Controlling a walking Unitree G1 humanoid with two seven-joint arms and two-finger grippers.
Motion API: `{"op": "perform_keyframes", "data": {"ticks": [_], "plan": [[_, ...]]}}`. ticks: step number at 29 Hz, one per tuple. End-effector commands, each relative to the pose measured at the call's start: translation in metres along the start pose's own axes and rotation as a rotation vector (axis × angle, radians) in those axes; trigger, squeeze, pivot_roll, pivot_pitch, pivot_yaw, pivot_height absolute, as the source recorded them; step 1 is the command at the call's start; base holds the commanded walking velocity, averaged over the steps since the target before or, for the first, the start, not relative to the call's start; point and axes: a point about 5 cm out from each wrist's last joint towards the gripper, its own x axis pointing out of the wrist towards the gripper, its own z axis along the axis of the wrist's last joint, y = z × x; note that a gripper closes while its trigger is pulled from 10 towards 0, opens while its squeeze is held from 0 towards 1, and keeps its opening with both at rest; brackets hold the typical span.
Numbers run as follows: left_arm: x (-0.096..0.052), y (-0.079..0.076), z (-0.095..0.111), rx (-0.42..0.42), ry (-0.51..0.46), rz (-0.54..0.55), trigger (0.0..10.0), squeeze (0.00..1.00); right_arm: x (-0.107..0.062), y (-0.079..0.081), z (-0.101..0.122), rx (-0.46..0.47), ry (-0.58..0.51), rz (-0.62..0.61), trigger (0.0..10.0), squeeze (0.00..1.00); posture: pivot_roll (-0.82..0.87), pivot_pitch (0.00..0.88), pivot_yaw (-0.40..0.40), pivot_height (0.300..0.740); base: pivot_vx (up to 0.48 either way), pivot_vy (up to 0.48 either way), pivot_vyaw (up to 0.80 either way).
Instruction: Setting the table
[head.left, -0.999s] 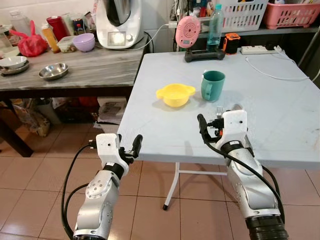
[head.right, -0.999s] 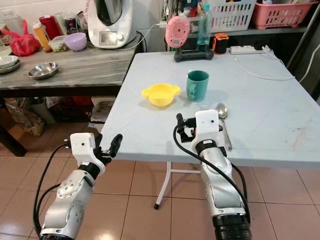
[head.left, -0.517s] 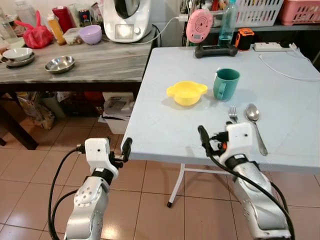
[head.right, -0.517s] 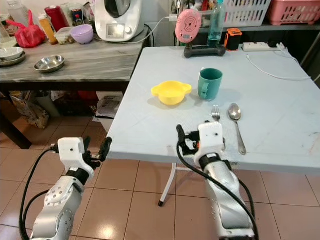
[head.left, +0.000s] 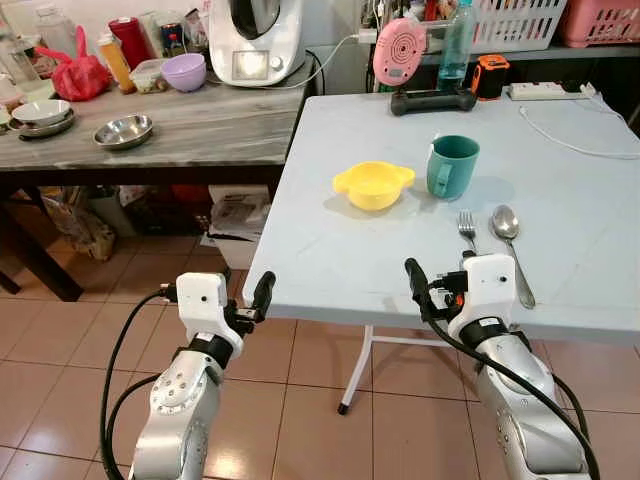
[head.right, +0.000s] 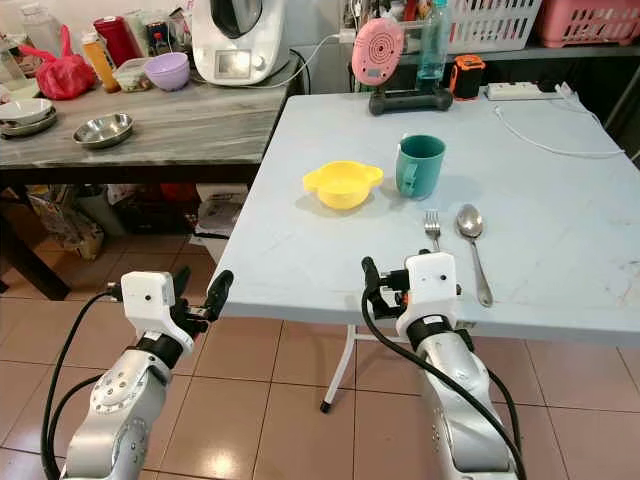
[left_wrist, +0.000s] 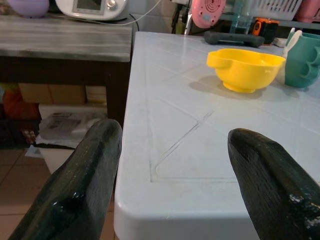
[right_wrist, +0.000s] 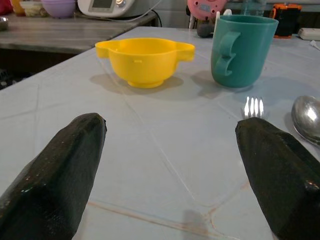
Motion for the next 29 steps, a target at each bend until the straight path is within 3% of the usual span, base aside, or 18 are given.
{"op": "perform_keyframes", "data": {"ticks": [1, 29], "plan": [[0.0003, 0.0018, 0.0047, 0.012, -0.014, -0.005, 10.0, 0.00, 0.0016, 0.0056, 0.0076, 0.003, -0.023, 0.021, 10.0, 0.00, -0.15, 0.037, 0.116, 0.740, 0.274, 0.000, 0.00], [0.0010, -0.0065, -0.0022, -0.017, 0.013, -0.052, 10.0, 0.00, 0.0051, 0.0075, 0.0061, 0.002, -0.007, 0.041, 10.0, 0.00, -0.15, 0.025, 0.102, 0.740, 0.310, 0.000, 0.00]]}}
